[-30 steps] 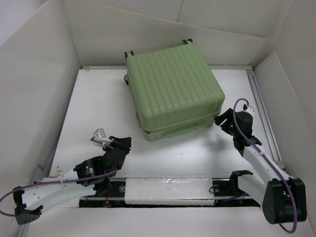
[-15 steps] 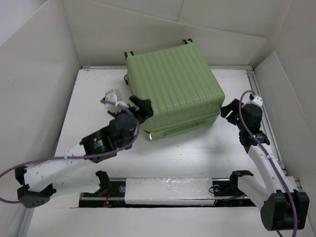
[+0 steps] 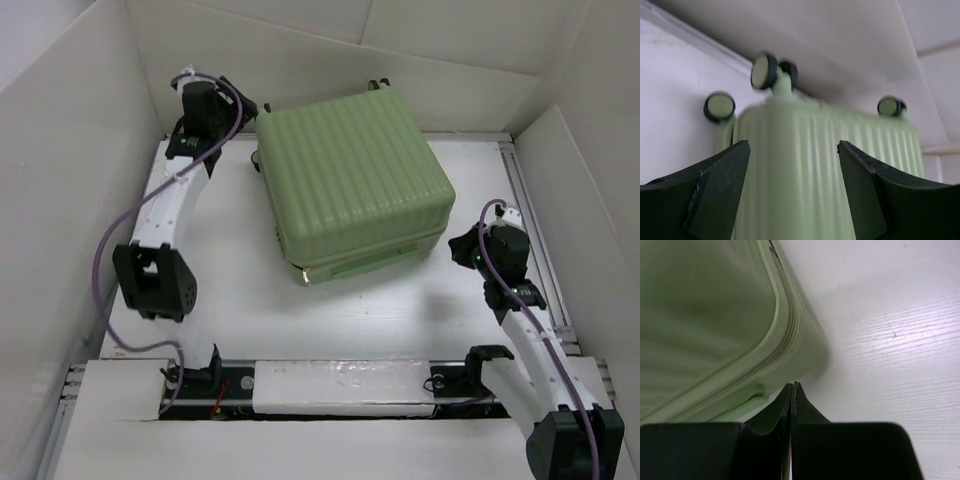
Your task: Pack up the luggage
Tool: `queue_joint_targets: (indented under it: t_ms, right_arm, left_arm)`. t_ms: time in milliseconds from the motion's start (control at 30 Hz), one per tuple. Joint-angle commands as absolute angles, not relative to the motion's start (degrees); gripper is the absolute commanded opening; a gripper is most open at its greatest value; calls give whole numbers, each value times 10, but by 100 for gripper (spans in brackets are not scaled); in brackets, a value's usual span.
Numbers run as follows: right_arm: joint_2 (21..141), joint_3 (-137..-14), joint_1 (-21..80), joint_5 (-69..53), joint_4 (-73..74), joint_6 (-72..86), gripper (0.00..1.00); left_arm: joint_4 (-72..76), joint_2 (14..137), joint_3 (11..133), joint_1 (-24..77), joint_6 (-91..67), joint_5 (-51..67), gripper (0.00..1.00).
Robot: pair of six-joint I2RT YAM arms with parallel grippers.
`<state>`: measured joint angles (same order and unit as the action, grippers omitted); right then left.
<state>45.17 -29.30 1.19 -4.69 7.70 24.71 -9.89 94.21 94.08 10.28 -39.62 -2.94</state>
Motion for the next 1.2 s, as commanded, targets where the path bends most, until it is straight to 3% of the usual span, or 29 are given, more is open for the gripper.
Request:
queue_joint_targets:
  t_ms: [0, 167, 200, 233, 267, 333, 367, 433, 467, 600, 867, 1167]
  right_arm:
    - [434, -282, 11, -79, 76, 234, 0]
    - [423, -256, 11, -94, 50, 239, 0]
    - [423, -251, 11, -94, 36, 239, 7]
    - [423, -250, 11, -94, 36, 239, 7]
    - [436, -250, 11, -101, 36, 230, 19]
    - [448, -256, 11, -106, 36, 219, 28]
    - [460, -261, 11, -106, 36, 219, 39]
    - [466, -261, 11, -106, 23, 211, 47]
    - [471, -254, 11, -106, 9, 211, 54]
    - [491, -238, 11, -112, -30, 216, 65]
    - [544, -226, 11, -132, -68, 216, 66]
    - [501, -220, 11, -133, -62, 216, 65]
  left_arm:
    - [-89, 1030, 1060, 35, -426, 114, 68]
    - [-70, 1181, 1164, -16, -484, 200, 70]
    - [-11, 1224, 1187, -25, -503, 233, 76]
    - [-11, 1244, 1198, -31, -503, 234, 76]
    - [9, 1265, 1212, -31, -511, 248, 80]
    - [49, 1308, 1282, -31, -531, 288, 91]
    - [61, 1352, 1306, -24, -536, 300, 100]
    - [74, 1391, 1369, -19, -553, 329, 100]
    - [89, 1416, 1369, -13, -558, 338, 100]
    - [187, 1433, 1338, -8, -604, 376, 100]
    - [372, 1423, 1258, 3, -703, 419, 100]
    - [612, 1282, 1000, -9, -777, 382, 100]
